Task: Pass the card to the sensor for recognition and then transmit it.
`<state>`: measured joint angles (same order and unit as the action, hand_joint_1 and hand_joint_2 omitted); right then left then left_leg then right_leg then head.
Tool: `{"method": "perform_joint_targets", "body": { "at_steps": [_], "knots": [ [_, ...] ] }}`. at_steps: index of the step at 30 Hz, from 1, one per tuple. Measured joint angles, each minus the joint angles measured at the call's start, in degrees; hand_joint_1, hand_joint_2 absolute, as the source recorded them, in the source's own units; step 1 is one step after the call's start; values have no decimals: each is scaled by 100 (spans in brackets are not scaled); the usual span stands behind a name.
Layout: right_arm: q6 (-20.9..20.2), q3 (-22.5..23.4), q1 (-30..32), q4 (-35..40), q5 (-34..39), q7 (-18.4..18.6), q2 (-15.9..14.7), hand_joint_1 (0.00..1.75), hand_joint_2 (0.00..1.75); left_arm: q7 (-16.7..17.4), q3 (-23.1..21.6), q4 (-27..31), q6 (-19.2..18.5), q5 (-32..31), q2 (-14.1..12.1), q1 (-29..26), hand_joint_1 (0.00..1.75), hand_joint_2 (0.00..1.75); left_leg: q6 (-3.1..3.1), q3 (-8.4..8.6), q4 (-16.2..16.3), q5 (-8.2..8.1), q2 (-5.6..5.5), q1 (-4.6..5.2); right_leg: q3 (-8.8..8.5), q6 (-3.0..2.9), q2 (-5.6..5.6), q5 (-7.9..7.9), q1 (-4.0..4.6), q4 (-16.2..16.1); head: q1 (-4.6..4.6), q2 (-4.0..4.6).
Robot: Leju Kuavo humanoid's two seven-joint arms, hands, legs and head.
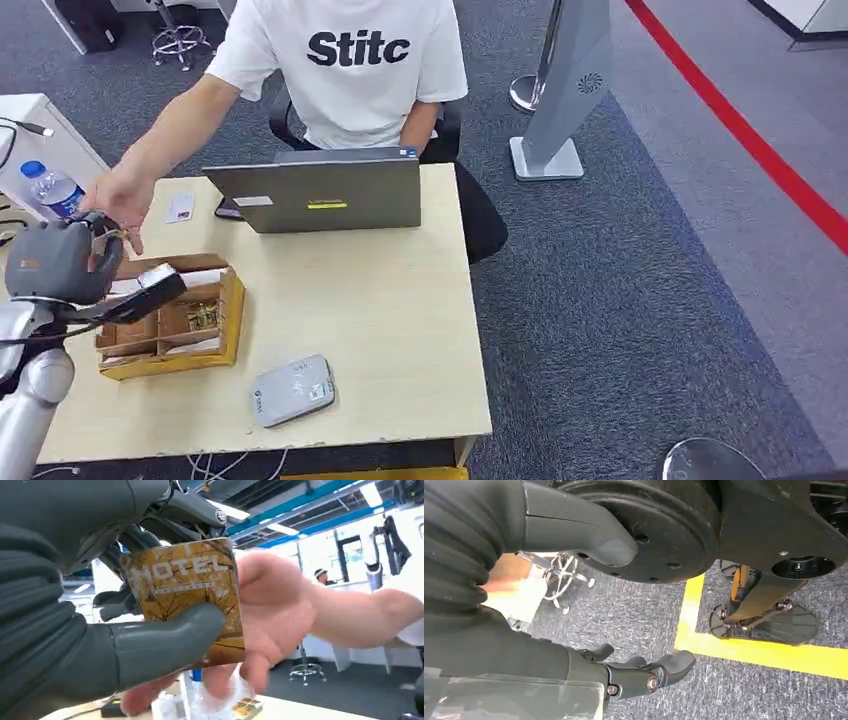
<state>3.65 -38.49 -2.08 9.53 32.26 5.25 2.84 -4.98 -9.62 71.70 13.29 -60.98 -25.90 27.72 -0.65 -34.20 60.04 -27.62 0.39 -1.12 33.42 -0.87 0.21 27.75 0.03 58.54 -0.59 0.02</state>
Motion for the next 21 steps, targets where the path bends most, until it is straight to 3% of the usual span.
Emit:
{"method": "perform_joint_targets", "body": {
  "at_steps": [6, 12, 13, 14, 15, 18, 21],
  "knots": [
    [-9, -31, -19, 0, -39, 15, 0, 0, 175, 24, -127, -966, 131, -42, 15, 531, 175, 175, 0, 2, 0, -1, 21, 0, 4, 0, 20, 0, 0, 0, 2, -2],
    [-9, -33, -24, 0, -37, 33, 0, 0, 175, -20, -151, -1289, 168, -27, 46, 648, 175, 175, 0, 1, -1, -10, 45, 0, 12, -1, 46, 0, 0, 0, 4, 0],
    [-11, -35, -24, 0, -37, 33, 0, 0, 175, -20, -153, -1317, 168, -27, 50, 655, 159, 175, -2, 1, -1, -13, 51, 0, 13, -1, 50, 0, 0, 0, 4, 0],
    [-11, -35, -24, 0, -37, 33, 0, 0, 175, -20, -155, -1341, 170, -27, 59, 660, 42, 175, -2, 2, -1, -17, 53, 0, 14, -1, 52, 0, 0, 0, 2, -2],
    [-11, -35, -24, 0, -37, 33, 0, 0, 175, -20, -159, -1363, 175, -23, 66, 661, 0, 175, -1, 2, -1, -18, 54, 0, 14, -1, 53, 0, 0, 0, 2, 0],
    [-11, -37, -24, 0, -24, 39, 0, 0, 175, -94, -166, -1372, 284, 203, 90, 624, 0, 175, 0, 1, -1, -18, 52, 1, 14, -1, 51, 1, 0, -1, 4, 0],
    [17, -37, -18, 0, 164, 50, 0, 0, 175, -517, -40, -956, 485, 1132, 267, 242, 0, 175, 3, 1, -1, -21, 51, 3, 13, 2, 47, 5, -2, -3, 4, 0]
  ]
}}
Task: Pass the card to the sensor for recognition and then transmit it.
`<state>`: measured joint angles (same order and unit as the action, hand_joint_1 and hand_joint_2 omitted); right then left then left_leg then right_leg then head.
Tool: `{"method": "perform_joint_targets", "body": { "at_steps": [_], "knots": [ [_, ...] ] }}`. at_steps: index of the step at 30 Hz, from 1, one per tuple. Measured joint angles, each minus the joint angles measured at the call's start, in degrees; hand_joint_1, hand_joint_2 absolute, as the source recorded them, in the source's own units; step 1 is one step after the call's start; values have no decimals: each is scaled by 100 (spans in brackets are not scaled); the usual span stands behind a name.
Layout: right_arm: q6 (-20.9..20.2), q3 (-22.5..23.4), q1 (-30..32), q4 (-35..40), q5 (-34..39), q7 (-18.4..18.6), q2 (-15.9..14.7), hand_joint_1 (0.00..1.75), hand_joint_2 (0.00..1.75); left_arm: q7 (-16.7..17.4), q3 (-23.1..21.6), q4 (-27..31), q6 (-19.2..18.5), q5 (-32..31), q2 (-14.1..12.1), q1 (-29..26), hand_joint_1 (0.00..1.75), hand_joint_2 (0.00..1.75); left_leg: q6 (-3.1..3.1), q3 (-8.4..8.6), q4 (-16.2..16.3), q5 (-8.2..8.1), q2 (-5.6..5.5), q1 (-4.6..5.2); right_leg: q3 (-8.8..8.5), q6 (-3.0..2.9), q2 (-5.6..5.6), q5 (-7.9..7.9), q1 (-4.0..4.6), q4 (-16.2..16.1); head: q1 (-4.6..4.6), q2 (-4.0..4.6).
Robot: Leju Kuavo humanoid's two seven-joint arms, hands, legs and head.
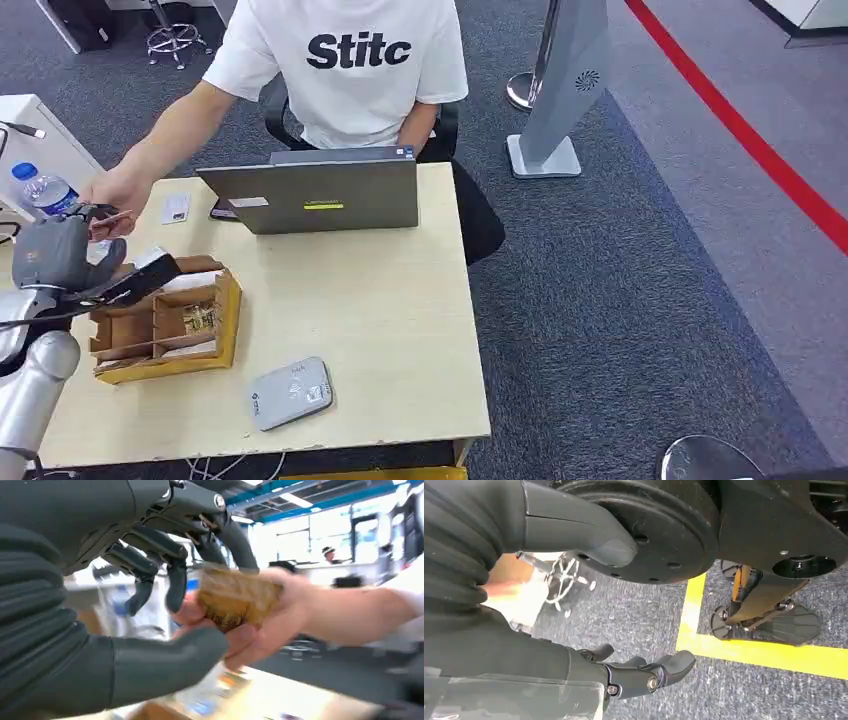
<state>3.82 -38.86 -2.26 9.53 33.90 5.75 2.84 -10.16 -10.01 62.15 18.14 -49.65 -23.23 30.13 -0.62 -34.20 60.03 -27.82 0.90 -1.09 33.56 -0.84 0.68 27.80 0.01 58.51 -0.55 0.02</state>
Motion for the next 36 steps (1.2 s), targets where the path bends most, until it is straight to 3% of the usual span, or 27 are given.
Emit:
{"method": "perform_joint_targets", "body": {
  "at_steps": [2, 6, 8, 11, 14, 16, 17, 20, 25, 29, 36],
  "knots": [
    [22, 2, 5, 0, 48, 7, 4, 0, 175, -229, 79, 514, 73, 453, 179, -429, 0, 175, 3, -1, 0, -2, 0, 1, -2, 1, -1, 1, -1, -3, 0, 0],
    [140, 6, 22, 0, 190, 20, 28, 0, 175, -586, 110, 1613, 430, 751, 540, -1439, 0, 175, 10, 1, -1, -17, 15, 6, -7, 2, 12, 2, -4, -8, -2, 0],
    [236, 28, 49, 0, 324, -175, 46, 0, 175, -880, 169, 2206, 663, 1067, 783, -2050, 0, 175, 13, 8, -1, -23, 13, 10, -13, 16, 10, 12, -10, -10, 9, 0],
    [422, 169, 117, 4, 523, -1037, 98, 0, 175, -1354, 230, 3054, 844, 1841, 1250, -3225, 0, 175, 22, 11, -2, -40, 18, 16, -14, 23, 12, 24, -16, -9, 7, 0],
    [652, 289, 155, 33, 518, -2172, 125, 0, 175, -1485, 331, 3539, 942, 2250, 1687, -4051, 0, 175, 29, 8, -2, -46, 2, 22, -22, 26, -9, 40, -20, -10, 7, 0],
    [760, 389, 216, 230, 442, -2938, 118, 0, 175, -1583, 525, 3845, 699, 2921, 2042, -4617, 0, 175, 35, 17, -2, -54, 7, 27, -24, 28, -7, 44, -24, -10, 17, 0],
    [875, 433, 323, 515, 319, -3023, 65, 0, 175, -1625, 668, 3932, 436, 3275, 2298, -4829, 0, 175, 36, 13, -2, -53, -5, 28, -25, 35, -19, 48, -24, -11, 20, 0],
    [989, 568, 682, 1820, -217, -2547, -183, 0, 175, -1638, 1114, 4028, -246, 3460, 2971, -5145, 0, 175, 44, 10, -2, -54, -51, 33, -41, 47, -59, 57, -24, -14, 6, 0],
    [652, 675, 839, 2941, -546, -2481, -297, 0, 175, -1712, 1550, 3831, -367, 3287, 3530, -5227, 0, 175, 51, 19, -2, -48, -54, 38, -45, 46, -63, 54, -35, -13, 9, 0],
    [606, 732, 905, 3296, -546, -2514, -337, 0, 175, -1725, 1721, 3746, -369, 3263, 3739, -5242, 0, 175, 52, 19, -2, -46, -57, 38, -46, 45, -67, 54, -35, -9, 11, 0],
    [575, 782, 964, 3512, -546, -2540, -376, 0, 175, -1725, 1836, 3695, -382, 3254, 3875, -5251, 0, 175, 52, 18, -2, -47, -57, 39, -46, 45, -67, 55, -36, -10, 9, 0]
  ]
}}
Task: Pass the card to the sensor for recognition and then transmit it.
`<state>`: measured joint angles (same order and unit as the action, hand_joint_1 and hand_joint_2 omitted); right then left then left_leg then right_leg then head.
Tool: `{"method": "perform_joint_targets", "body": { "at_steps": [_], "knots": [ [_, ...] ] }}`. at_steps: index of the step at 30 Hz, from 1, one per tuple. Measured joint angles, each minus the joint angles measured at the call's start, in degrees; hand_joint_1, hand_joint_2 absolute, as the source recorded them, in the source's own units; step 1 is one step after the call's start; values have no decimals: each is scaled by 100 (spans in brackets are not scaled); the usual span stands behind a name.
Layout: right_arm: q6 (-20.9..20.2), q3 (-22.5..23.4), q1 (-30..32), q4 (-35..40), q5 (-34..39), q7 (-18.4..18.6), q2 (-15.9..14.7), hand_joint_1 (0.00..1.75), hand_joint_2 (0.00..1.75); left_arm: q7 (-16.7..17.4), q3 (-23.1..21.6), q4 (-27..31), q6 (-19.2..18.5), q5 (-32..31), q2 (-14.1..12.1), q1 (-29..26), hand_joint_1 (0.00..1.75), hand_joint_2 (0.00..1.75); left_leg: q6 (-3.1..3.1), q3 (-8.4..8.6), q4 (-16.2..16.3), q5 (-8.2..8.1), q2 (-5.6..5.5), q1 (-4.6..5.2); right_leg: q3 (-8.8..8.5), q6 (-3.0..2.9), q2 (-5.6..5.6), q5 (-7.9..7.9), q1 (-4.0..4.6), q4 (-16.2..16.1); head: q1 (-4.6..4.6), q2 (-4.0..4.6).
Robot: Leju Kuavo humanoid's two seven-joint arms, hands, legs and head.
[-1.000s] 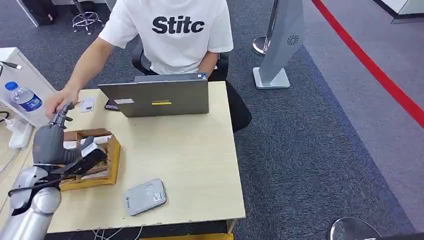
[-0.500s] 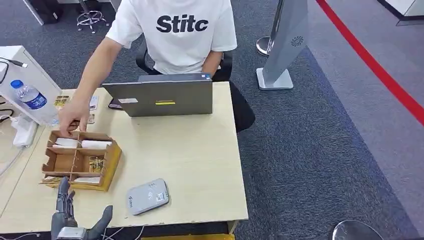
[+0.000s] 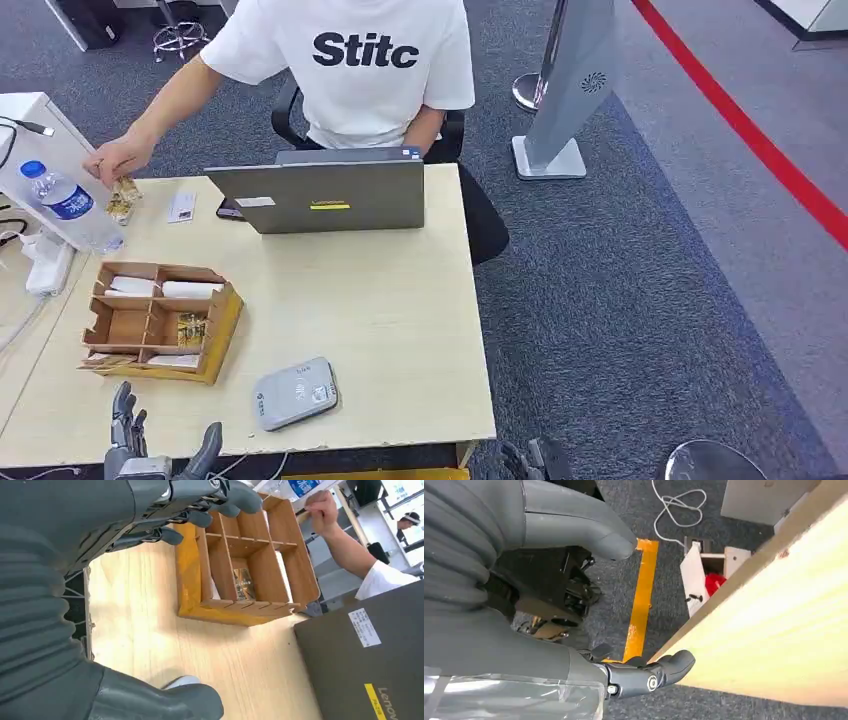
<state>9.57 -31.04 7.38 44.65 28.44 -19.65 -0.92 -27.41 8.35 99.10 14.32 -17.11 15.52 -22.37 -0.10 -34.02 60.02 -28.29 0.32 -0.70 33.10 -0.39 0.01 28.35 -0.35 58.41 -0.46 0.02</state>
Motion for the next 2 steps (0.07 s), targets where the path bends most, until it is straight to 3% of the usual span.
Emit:
{"method": "perform_joint_targets", "body": {
  "at_steps": [2],
  "knots": [
    [0, 2, 3, 28, 0, -2, -4, 0, 175, 0, 22, -7, -2, 0, 20, -1, 0, 175, 0, 0, 0, 0, 0, 0, 0, 0, 0, 0, 0, 0, 0, 0]
  ]
}}
